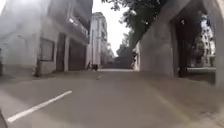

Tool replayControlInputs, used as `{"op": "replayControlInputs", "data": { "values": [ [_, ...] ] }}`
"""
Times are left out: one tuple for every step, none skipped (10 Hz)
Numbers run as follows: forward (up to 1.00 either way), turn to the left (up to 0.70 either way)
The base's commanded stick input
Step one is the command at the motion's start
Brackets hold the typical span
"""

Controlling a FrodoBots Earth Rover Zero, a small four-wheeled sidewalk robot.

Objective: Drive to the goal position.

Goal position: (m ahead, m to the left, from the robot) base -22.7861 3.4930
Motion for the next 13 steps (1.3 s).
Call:
{"op": "replayControlInputs", "data": {
  "values": [
    [0.85,0.00],
    [0.85,0.00],
    [0.85,0.00],
    [0.85,0.12],
    [0.85,0.33],
    [0.27,0.64],
    [0.00,0.85],
    [0.00,0.85],
    [0.00,0.85],
    [0.00,0.85],
    [0.00,0.85],
    [0.00,0.85],
    [0.00,0.85]
  ]
}}
